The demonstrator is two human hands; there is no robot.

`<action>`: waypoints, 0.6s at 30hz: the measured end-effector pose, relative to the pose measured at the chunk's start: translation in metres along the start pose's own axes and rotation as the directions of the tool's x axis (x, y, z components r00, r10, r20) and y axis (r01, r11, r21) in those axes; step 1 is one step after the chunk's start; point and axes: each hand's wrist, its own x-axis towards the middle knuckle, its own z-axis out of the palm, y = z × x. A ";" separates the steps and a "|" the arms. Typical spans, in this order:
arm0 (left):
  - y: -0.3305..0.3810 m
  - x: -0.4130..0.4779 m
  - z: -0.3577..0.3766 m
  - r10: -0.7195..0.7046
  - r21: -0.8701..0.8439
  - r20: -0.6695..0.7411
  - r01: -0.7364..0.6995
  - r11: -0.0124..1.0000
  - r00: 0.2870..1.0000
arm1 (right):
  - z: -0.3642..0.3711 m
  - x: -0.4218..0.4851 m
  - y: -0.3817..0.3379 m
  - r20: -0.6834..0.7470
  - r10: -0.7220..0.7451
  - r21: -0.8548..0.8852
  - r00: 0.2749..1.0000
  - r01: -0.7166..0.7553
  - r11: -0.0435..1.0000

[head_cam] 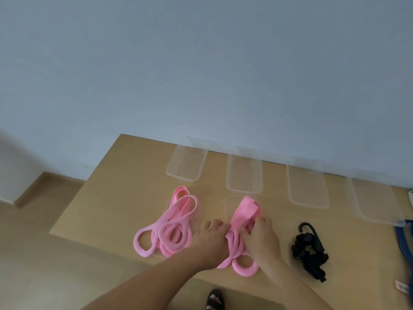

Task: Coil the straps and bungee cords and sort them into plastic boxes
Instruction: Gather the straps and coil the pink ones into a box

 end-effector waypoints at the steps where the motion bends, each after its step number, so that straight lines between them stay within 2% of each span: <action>1: -0.002 -0.003 -0.004 0.003 -0.012 -0.004 -0.003 1.000 1.000 | -0.004 0.001 -0.002 -0.014 -0.002 0.004 1.000 0.002 1.000; 3: -0.008 -0.009 -0.013 0.023 -0.031 -0.021 -0.024 0.999 1.000 | -0.013 0.000 -0.007 -0.025 -0.023 -0.041 0.999 0.022 0.999; 5: -0.019 -0.017 -0.022 0.024 -0.047 -0.059 -0.026 0.999 0.998 | -0.022 -0.003 -0.016 -0.002 -0.070 -0.185 0.998 0.069 0.980; 8: -0.044 -0.035 -0.036 -0.027 -0.065 -0.132 0.019 0.998 0.991 | -0.028 -0.014 -0.047 0.039 -0.219 -0.334 0.975 0.219 0.917; 10: -0.067 -0.054 -0.045 -0.058 -0.063 -0.185 0.047 0.997 0.981 | -0.020 -0.025 -0.076 0.052 -0.340 -0.313 0.939 0.339 0.887; 13: -0.110 -0.098 -0.057 -0.179 -0.155 -0.251 0.143 0.977 0.951 | 0.006 -0.048 -0.128 0.191 -0.432 -0.246 0.881 0.469 0.848; 16: -0.159 -0.161 -0.063 -0.318 -0.340 -0.299 0.211 0.916 0.899 | 0.042 -0.086 -0.185 0.301 -0.462 -0.187 0.834 0.527 0.829; 18: -0.194 -0.214 -0.063 -0.422 -0.495 -0.317 0.231 0.837 0.849 | 0.069 -0.120 -0.225 0.349 -0.511 -0.115 0.785 0.578 0.808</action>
